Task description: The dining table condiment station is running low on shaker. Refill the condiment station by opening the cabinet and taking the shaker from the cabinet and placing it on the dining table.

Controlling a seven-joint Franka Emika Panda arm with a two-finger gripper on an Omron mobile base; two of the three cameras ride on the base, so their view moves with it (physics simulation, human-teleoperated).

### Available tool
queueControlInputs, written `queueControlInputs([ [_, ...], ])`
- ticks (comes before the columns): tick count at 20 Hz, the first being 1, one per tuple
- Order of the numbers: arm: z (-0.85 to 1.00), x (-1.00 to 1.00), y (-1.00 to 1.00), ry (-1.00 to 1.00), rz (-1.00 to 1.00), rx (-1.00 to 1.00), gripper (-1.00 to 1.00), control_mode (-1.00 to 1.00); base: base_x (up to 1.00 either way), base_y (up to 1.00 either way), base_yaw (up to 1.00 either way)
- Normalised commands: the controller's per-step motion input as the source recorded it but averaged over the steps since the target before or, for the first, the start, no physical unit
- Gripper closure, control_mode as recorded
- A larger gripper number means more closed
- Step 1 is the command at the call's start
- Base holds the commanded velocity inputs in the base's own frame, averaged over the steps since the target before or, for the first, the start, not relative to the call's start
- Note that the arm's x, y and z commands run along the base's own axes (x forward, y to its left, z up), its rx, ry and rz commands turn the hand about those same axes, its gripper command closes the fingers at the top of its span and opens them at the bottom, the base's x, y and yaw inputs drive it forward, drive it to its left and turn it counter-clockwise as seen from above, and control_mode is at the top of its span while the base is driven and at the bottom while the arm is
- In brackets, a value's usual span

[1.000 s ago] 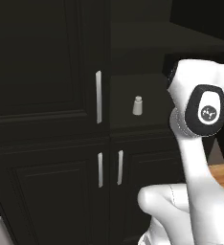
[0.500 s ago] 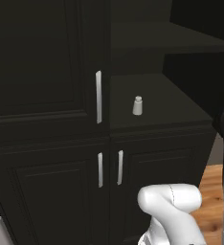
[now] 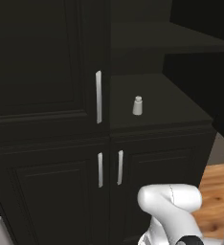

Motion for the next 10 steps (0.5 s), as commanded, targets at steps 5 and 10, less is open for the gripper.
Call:
queueControlInputs([
  [5,0.0,0.03,0.79,-0.02,0.09,-0.01,-1.0,-1.0,0.0,0.0,0.0],
  [10,-0.06,0.37,0.75,-0.01,0.19,0.02,-1.0,-1.0,0.0,0.0,0.0],
])
